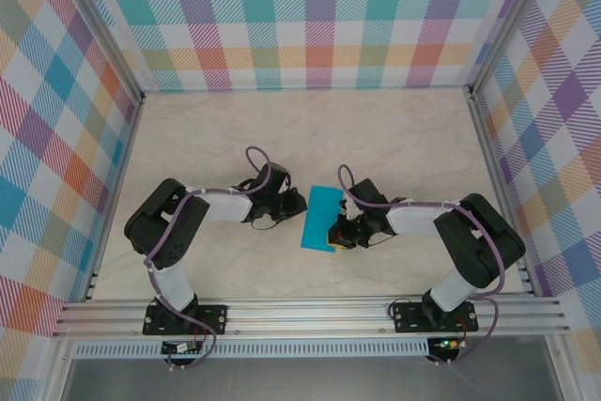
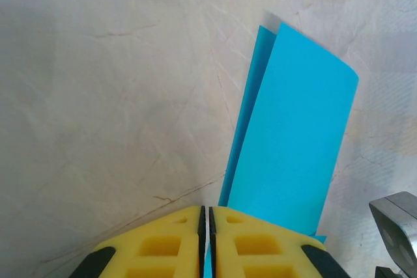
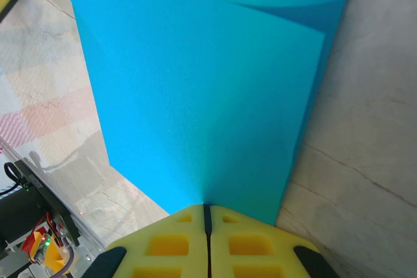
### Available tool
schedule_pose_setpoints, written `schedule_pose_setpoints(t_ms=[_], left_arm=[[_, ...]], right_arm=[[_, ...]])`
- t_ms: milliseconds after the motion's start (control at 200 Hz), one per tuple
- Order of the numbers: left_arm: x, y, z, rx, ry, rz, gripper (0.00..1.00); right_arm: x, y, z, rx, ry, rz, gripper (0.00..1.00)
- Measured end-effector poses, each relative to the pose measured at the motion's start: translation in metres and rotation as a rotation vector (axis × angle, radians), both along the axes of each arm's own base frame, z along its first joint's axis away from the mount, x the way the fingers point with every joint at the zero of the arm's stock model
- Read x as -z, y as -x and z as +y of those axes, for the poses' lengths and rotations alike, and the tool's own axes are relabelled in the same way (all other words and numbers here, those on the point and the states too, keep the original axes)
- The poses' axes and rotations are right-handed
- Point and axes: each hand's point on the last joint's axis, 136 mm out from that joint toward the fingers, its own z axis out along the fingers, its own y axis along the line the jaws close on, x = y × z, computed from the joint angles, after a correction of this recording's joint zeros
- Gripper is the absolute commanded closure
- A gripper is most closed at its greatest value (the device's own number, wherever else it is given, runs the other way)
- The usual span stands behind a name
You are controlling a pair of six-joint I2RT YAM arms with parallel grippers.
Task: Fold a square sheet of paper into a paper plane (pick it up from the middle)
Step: Fold the triangle a second time at the center of the table.
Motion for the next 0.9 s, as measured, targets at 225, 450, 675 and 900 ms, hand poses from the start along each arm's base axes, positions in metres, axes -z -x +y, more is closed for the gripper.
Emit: schedule_pose_setpoints(t_ms=[225,450,675,900], left_arm=[[-0.028,0.001,-0.005,0.021,0.037,-0.045,0.85],[-0.048,0.021,-0.031,0.112,0.102,-0.066,0.86],[-0.017,0.038,-0.042,0.163,0.078,0.004,0.88],[0.002,0.037,-0.040,0.154,0.025,0.045,0.91]], right_arm=[[0.000,0.000,0.000,-0.001,0.007,0.005,0.93],[0.000,0.000,0.000,0.000,0.012,0.007,0.93],[-0.001,0.000,0.000,0.000,0.014,0.010,0.92],[-0.004,0.000,-0.001,0.003,0.036,0.030,0.91]])
